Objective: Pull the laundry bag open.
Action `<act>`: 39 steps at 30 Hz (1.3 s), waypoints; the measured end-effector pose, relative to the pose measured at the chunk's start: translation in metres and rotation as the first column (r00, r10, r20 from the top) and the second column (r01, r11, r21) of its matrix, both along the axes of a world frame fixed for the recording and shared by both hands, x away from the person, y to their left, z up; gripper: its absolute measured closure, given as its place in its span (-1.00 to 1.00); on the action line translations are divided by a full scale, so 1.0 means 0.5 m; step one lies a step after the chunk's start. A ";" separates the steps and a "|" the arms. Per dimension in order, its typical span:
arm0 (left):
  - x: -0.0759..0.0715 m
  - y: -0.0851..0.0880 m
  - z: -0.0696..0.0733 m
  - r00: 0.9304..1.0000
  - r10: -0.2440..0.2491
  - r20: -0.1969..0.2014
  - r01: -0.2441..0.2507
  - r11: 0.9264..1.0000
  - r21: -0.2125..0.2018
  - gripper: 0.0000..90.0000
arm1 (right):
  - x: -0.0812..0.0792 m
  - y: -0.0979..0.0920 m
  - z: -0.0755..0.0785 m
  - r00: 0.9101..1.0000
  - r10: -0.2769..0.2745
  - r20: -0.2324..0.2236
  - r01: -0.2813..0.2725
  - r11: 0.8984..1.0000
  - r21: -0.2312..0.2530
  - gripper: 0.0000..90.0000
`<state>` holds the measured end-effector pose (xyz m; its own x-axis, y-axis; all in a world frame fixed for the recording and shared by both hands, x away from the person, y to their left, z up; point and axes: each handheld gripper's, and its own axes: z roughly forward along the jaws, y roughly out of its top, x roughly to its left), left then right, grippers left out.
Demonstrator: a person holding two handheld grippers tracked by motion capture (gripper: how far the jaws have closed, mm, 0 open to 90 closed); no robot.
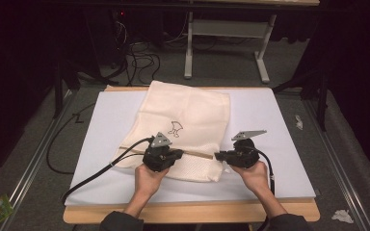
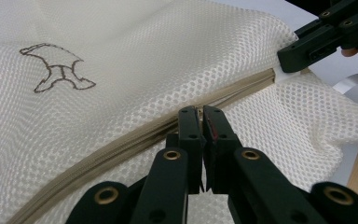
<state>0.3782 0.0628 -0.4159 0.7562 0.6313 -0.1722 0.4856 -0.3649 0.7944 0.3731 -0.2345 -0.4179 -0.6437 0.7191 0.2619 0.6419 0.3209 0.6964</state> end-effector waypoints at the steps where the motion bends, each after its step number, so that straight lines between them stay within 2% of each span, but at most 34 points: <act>1: 0.000 0.002 0.001 1.000 0.003 0.001 -0.003 1.000 -0.001 0.94 | 0.000 -0.001 0.000 1.000 -0.003 0.001 0.003 1.000 -0.002 0.92; 7: 0.001 0.014 0.006 1.000 0.018 0.005 -0.018 1.000 -0.005 0.94 | 0.000 -0.001 0.000 1.000 -0.006 0.000 0.006 1.000 -0.005 0.92; 16: 0.001 0.019 0.007 1.000 0.015 0.005 -0.015 1.000 -0.009 0.94 | 0.000 -0.001 0.001 1.000 -0.003 -0.001 0.003 1.000 -0.002 0.92; 22: 0.003 0.033 0.013 0.999 0.040 0.006 -0.040 0.999 -0.013 0.94 | 0.000 -0.005 0.000 1.000 -0.007 0.000 0.007 1.000 -0.007 0.92; 24: 0.002 0.039 0.015 0.999 0.042 0.018 -0.042 0.999 0.001 0.94 | -0.001 -0.008 0.001 1.000 -0.009 -0.001 0.009 1.000 -0.006 0.92; 39: 0.003 0.045 0.017 0.999 0.047 0.012 -0.047 0.999 -0.014 0.94 | 0.000 -0.007 0.002 1.000 -0.007 -0.002 0.007 1.000 -0.003 0.92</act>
<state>0.3799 0.0851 -0.4076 0.7281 0.6636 -0.1717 0.4919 -0.3314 0.8052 0.3730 -0.2379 -0.4171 -0.6381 0.7244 0.2608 0.6456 0.3189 0.6939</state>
